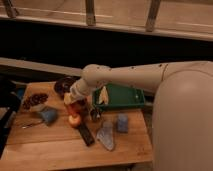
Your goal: Place pepper in metal cup
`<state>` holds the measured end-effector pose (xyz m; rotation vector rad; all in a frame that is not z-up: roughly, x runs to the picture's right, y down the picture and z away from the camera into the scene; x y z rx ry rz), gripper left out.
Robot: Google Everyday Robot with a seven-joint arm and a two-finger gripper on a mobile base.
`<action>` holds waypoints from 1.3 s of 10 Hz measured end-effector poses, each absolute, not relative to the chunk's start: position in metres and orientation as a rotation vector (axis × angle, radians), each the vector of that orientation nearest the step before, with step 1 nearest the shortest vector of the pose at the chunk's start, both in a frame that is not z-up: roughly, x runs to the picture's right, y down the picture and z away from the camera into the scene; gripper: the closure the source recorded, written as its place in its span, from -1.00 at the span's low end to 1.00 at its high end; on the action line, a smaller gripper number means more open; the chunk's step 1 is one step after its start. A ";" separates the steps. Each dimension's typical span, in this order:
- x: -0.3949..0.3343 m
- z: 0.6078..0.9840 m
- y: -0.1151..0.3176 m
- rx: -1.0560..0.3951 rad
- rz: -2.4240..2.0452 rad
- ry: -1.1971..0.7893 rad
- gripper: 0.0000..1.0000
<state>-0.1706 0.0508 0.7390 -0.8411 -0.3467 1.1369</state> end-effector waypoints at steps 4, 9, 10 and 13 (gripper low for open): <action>-0.120 0.716 0.010 -0.627 1.234 -0.388 1.00; -0.048 0.726 0.016 -0.516 1.380 -0.330 1.00; -0.041 0.734 0.022 -0.516 1.403 -0.319 1.00; -0.027 0.759 0.039 -0.534 1.476 -0.294 1.00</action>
